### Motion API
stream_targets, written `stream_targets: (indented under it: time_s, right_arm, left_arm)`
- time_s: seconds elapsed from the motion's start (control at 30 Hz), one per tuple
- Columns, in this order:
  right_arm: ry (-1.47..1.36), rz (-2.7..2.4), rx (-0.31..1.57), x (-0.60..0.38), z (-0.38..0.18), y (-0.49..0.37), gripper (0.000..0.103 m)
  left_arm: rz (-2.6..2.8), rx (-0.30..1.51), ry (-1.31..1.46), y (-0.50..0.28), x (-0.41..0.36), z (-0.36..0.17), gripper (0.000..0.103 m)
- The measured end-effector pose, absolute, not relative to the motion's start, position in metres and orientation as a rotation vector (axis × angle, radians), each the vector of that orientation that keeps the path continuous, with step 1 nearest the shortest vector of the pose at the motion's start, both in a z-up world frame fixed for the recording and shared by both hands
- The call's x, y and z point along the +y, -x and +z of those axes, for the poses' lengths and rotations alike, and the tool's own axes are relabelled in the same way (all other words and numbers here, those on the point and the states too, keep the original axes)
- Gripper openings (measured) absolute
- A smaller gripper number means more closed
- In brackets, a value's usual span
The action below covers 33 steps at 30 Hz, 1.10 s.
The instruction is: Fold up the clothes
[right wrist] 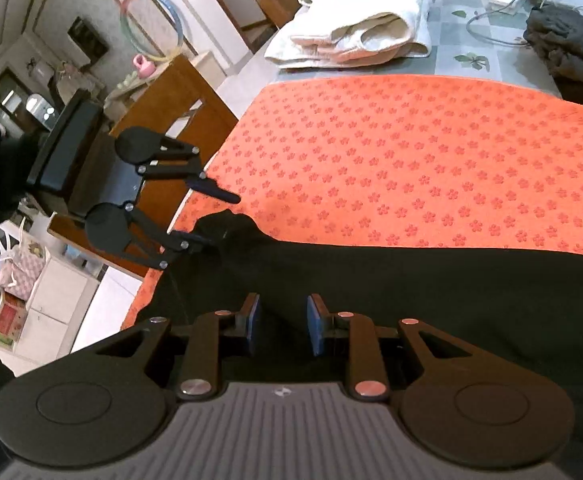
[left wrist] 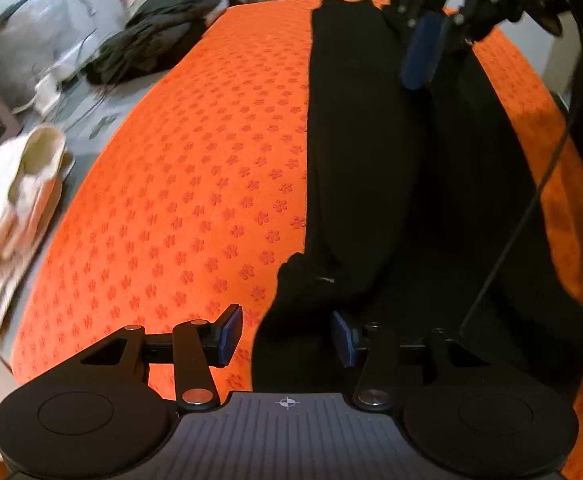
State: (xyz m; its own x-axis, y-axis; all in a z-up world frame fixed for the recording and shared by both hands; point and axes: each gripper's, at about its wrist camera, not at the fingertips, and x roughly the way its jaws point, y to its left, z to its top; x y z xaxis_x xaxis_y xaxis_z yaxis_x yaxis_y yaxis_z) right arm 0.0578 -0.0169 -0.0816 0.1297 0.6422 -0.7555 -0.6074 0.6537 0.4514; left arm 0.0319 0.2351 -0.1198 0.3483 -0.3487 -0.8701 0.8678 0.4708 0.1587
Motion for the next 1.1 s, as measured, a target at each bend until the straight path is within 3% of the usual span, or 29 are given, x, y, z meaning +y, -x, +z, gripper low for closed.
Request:
stream_targets:
  time_s: [0.1,0.17,0.23,0.3,0.63,0.77,0.8,0.83,0.87,1.1]
  right_arm:
    - [0.010,0.948,1.108,-0.010,-0.081,-0.064,0.031]
    - [0.049,0.985,1.094,-0.004,-0.079,-0.068,0.032]
    - [0.098,1.045,1.068,0.007,-0.078,-0.074,0.035]
    - [0.158,1.117,1.045,0.021,-0.080,-0.079,0.036]
    - [0.660,1.423,0.837,0.089,-0.101,-0.079,0.037]
    - [0.779,1.483,0.871,0.094,-0.111,-0.085,0.037]
    - [0.787,1.486,0.886,0.092,-0.112,-0.087,0.031]
    - [0.784,1.487,0.898,0.090,-0.111,-0.088,0.014]
    - [0.780,1.487,0.910,0.087,-0.110,-0.090,0.009]
    - [0.673,1.486,0.872,0.062,-0.080,-0.077,0.004]
  left_arm:
    - [-0.911,0.887,-0.669,-0.035,0.235,-0.120,0.050]
    - [-0.934,0.879,-0.669,-0.031,0.233,-0.120,0.043]
    - [-0.941,0.857,-0.673,-0.025,0.232,-0.119,0.026]
    - [-0.947,0.841,-0.676,-0.019,0.233,-0.116,0.016]
    - [-0.887,0.778,-0.701,0.007,0.231,-0.104,0.015]
    - [-0.846,0.801,-0.660,0.011,0.232,-0.107,0.016]
    - [-0.841,0.807,-0.655,0.012,0.232,-0.108,0.016]
    - [-0.836,0.808,-0.655,0.015,0.231,-0.109,0.016]
    - [-0.830,0.809,-0.655,0.017,0.231,-0.110,0.016]
    - [-0.754,0.792,-0.591,0.028,0.234,-0.107,0.016]
